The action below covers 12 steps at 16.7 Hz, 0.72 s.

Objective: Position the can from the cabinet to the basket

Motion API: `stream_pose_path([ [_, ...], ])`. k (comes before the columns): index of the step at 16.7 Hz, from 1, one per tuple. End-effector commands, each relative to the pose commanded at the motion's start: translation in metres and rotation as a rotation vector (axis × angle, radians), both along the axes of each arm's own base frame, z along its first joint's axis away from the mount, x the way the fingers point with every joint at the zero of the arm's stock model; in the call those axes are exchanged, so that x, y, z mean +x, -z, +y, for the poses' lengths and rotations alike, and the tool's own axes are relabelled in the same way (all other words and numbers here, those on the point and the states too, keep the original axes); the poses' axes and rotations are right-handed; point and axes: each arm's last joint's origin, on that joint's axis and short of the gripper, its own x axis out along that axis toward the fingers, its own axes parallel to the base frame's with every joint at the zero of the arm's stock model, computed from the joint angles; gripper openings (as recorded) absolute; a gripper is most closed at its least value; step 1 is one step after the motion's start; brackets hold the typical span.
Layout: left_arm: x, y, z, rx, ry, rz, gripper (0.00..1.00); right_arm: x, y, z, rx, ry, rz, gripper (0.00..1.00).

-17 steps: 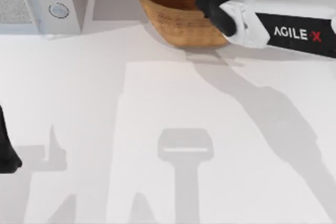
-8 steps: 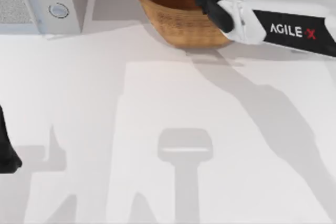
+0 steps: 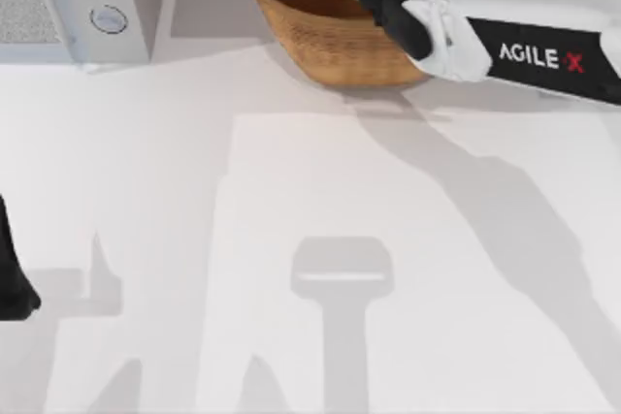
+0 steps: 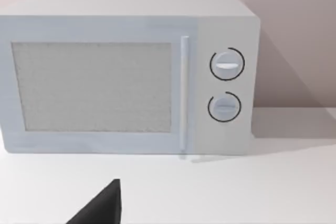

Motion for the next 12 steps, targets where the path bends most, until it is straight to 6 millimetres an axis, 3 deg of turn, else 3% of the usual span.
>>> stream_pose_path([
  [3,0.0,0.0,0.0,0.0,0.0,0.0,1.0,0.0,0.0,0.0,0.0,0.0,0.0,0.98],
  [12,0.0,0.0,0.0,0.0,0.0,0.0,1.0,0.0,0.0,0.0,0.0,0.0,0.0,1.0],
])
